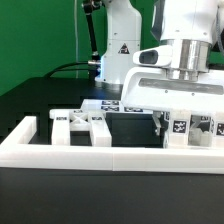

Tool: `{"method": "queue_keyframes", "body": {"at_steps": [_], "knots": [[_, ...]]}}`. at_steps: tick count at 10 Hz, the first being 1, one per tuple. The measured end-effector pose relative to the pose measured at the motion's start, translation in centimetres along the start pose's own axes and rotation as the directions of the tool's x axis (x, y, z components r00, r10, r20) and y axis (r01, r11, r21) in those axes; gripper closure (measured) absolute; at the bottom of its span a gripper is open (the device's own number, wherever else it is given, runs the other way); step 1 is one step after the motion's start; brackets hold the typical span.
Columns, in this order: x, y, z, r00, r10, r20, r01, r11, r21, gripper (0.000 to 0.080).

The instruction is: Assemble chair

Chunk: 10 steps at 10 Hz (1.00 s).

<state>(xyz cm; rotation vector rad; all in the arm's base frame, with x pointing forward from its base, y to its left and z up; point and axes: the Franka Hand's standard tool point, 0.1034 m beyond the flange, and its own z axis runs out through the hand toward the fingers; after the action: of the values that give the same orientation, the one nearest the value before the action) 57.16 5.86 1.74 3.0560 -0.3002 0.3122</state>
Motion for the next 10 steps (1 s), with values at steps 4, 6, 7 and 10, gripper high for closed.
{"method": "queue_keyframes", "body": {"at_steps": [4, 6, 7, 10], "knots": [[0.4, 0.8, -0.6, 1.0, 0.008, 0.001, -0.008, 1.0, 0.002, 0.0471], [0.7, 1.0, -2.4, 1.0, 0.024, 0.007, -0.024, 1.0, 0.016, 0.0469], [0.8, 1.2, -3.5, 0.999, 0.033, 0.006, -0.033, 0.999, 0.024, 0.0469], [0.4, 1.4, -3.7, 0.998, 0.039, 0.045, -0.04, 0.999, 0.024, 0.0469]]}}
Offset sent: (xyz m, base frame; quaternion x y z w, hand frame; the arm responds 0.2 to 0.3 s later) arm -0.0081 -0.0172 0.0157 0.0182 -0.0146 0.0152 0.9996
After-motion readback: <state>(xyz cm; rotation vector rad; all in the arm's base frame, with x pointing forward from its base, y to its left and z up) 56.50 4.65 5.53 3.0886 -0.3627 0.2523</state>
